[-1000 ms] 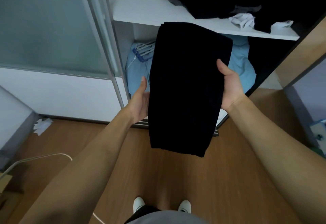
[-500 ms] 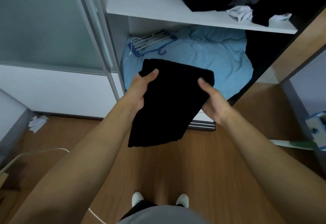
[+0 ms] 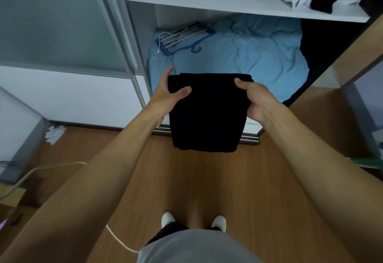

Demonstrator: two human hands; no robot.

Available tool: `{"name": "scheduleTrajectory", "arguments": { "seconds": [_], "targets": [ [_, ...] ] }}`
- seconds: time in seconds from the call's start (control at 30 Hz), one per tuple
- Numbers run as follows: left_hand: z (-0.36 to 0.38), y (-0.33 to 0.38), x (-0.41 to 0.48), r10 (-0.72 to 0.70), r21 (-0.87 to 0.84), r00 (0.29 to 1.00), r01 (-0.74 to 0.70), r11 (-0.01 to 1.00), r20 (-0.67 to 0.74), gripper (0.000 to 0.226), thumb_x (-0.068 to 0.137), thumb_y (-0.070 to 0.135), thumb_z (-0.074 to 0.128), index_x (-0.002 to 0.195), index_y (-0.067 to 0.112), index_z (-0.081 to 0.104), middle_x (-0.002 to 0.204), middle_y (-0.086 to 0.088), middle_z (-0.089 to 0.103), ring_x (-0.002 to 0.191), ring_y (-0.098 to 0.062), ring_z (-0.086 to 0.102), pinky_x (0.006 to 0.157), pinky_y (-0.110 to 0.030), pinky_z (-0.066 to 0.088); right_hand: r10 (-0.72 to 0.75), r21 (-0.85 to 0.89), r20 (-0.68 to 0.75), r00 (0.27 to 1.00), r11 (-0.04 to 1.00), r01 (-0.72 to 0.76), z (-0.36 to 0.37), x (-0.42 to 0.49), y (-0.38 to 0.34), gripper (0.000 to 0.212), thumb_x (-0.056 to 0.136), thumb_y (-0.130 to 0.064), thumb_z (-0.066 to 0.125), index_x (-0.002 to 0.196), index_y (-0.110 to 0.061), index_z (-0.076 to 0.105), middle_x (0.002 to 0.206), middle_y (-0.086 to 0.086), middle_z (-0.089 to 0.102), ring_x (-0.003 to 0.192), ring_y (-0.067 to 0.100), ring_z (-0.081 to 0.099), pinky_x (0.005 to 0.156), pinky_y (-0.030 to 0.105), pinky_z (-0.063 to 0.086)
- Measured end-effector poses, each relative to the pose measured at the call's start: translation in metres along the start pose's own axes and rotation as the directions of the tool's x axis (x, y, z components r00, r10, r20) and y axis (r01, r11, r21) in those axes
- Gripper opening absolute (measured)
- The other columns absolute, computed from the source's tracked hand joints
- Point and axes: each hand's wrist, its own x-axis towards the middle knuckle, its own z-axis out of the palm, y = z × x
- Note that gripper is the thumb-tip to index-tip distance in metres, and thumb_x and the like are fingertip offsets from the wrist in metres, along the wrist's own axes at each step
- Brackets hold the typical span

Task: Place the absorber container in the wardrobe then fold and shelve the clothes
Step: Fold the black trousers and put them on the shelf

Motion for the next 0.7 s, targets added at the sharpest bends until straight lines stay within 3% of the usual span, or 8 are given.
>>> {"name": "scheduleTrajectory", "arguments": {
  "seconds": [0.1, 0.17, 0.23, 0.3, 0.37, 0.47, 0.57, 0.7],
  "targets": [
    [0.009, 0.013, 0.003, 0.031, -0.036, 0.999, -0.032, 0.999, -0.026, 0.054, 0.083, 0.022, 0.076, 0.131, 0.036, 0.058, 0.121, 0.006, 0.064, 0.099, -0.011, 0.071, 0.075, -0.021, 0.057, -0.057, -0.232, -0.063, 0.996, 0.972, 0.041, -0.009, 0.0, 0.0, 0.019, 0.09, -0.027, 0.07, 0.101, -0.011, 0.069, 0.091, 0.004, 0.075, 0.074, 0.017, 0.073, 0.062, 0.03, 0.058],
    [0.013, 0.019, 0.004, 0.017, -0.078, 0.998, -0.021, 0.997, -0.055, 0.045, 0.082, 0.013, 0.074, 0.122, 0.032, 0.064, 0.114, 0.0, 0.068, 0.09, -0.016, 0.073, 0.07, -0.025, 0.058, -0.103, -0.413, -0.093, 0.99, 0.909, 0.055, -0.016, 0.001, 0.01, 0.046, 0.086, -0.039, 0.074, 0.12, -0.011, 0.062, 0.109, 0.003, 0.072, 0.099, 0.02, 0.07, 0.082, 0.035, 0.057],
    [0.015, 0.023, 0.005, 0.011, -0.073, 0.998, -0.015, 0.997, -0.064, 0.042, 0.082, 0.007, 0.073, 0.118, 0.029, 0.066, 0.109, -0.002, 0.07, 0.085, -0.017, 0.073, 0.069, -0.026, 0.058, -0.209, -0.561, -0.088, 0.974, 0.819, 0.125, -0.018, 0.0, 0.02, 0.088, 0.08, -0.048, 0.078, 0.149, -0.016, 0.035, 0.139, 0.003, 0.056, 0.127, 0.021, 0.054, 0.108, 0.039, 0.044],
    [0.012, 0.025, 0.005, 0.011, -0.042, 1.0, -0.012, 0.999, -0.026, 0.041, 0.081, 0.005, 0.072, 0.115, 0.027, 0.067, 0.104, -0.002, 0.072, 0.085, -0.019, 0.072, 0.069, -0.026, 0.058, -0.357, -0.756, 0.02, 0.934, 0.606, 0.247, -0.014, -0.001, 0.024, 0.108, 0.072, -0.057, 0.08, 0.156, -0.026, 0.019, 0.159, 0.005, 0.03, 0.146, 0.021, 0.031, 0.12, 0.04, 0.027],
    [0.007, 0.027, 0.004, 0.027, -0.011, 0.999, -0.026, 1.0, 0.04, 0.04, 0.08, 0.003, 0.072, 0.113, 0.025, 0.069, 0.101, -0.001, 0.073, 0.085, -0.017, 0.072, 0.071, -0.026, 0.058, -0.421, -0.898, 0.165, 0.892, 0.31, 0.313, -0.004, -0.001, 0.019, 0.118, 0.061, -0.072, 0.077, 0.156, -0.031, 0.019, 0.165, 0.004, 0.015, 0.151, 0.023, 0.017, 0.122, 0.047, 0.02],
    [0.0, 0.032, 0.001, 0.071, 0.014, 0.991, -0.073, 0.997, 0.112, 0.042, 0.077, 0.002, 0.071, 0.113, 0.023, 0.069, 0.099, 0.004, 0.073, 0.085, -0.01, 0.072, 0.071, -0.021, 0.055, -0.2, -0.891, 0.402, 0.894, 0.142, 0.432, 0.02, -0.001, 0.008, 0.131, 0.047, -0.081, 0.07, 0.156, -0.034, 0.015, 0.159, -0.002, 0.034, 0.143, 0.021, 0.035, 0.117, 0.044, 0.03],
    [-0.005, 0.039, 0.001, 0.102, -0.07, 0.987, -0.094, 0.993, 0.122, 0.043, 0.073, 0.006, 0.071, 0.111, 0.025, 0.069, 0.105, -0.001, 0.069, 0.093, -0.014, 0.07, 0.076, -0.025, 0.056, -0.055, -0.844, 0.52, 0.852, 0.121, 0.523, 0.042, -0.003, 0.011, 0.113, 0.056, -0.066, 0.08, 0.15, -0.033, 0.027, 0.137, -0.011, 0.051, 0.119, 0.01, 0.05, 0.093, 0.024, 0.042],
    [-0.017, 0.043, 0.002, 0.122, -0.163, 0.986, -0.103, 0.981, 0.116, 0.044, 0.075, 0.011, 0.073, 0.114, 0.028, 0.064, 0.109, -0.004, 0.063, 0.094, -0.017, 0.068, 0.079, -0.029, 0.056, -0.1, -0.774, 0.576, 0.812, 0.252, 0.58, 0.057, 0.004, 0.006, 0.034, 0.08, -0.027, 0.078, 0.102, -0.006, 0.064, 0.09, -0.003, 0.067, 0.085, 0.013, 0.063, 0.074, 0.026, 0.047]
  ]
}}
